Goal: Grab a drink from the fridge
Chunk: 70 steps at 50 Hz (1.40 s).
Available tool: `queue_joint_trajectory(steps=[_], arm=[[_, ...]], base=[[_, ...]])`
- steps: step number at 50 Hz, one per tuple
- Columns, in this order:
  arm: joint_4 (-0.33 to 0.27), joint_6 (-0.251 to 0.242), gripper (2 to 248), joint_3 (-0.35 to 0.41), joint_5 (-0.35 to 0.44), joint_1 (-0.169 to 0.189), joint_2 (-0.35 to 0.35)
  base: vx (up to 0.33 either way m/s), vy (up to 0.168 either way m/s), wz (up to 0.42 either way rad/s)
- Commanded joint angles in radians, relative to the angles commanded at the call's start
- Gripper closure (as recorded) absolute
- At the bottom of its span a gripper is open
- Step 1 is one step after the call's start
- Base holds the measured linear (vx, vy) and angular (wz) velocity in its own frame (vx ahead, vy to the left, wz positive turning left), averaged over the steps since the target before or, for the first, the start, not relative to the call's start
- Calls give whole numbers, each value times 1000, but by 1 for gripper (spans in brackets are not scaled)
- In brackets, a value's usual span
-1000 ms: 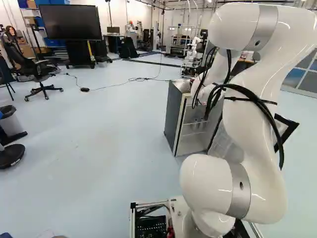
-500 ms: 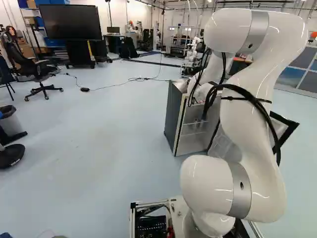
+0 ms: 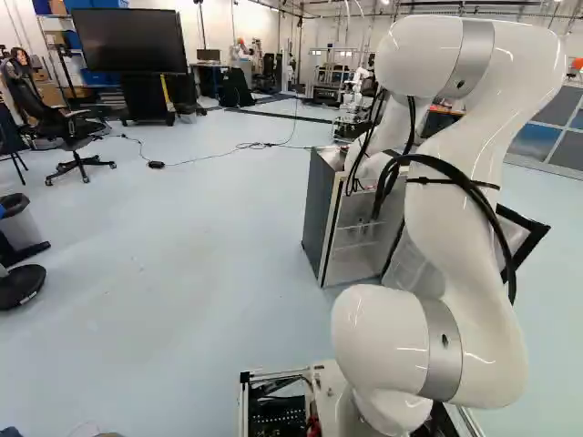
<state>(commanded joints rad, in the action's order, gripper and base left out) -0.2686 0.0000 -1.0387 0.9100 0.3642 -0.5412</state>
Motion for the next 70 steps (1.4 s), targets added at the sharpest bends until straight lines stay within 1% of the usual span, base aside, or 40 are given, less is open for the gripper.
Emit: queue_joint_trajectory(steps=[1,2,7,8,12,13,22,39,55,70], arm=[[0,0,101,0,0,0,0],[0,0,66,0,0,0,0],[0,0,66,0,0,0,0],[0,0,30,0,0,0,0],[0,0,30,0,0,0,0],[0,0,3,0,0,0,0],[0,0,3,22,0,3,19],[0,0,3,112,0,21,118],[0,0,3,166,0,61,193],[0,0,3,178,0,105,233]], base=[[0,0,0],[0,0,0],[0,0,0],[0,0,0],[0,0,0],[0,0,0],[0,0,0],[0,0,0],[0,0,0],[0,0,0]])
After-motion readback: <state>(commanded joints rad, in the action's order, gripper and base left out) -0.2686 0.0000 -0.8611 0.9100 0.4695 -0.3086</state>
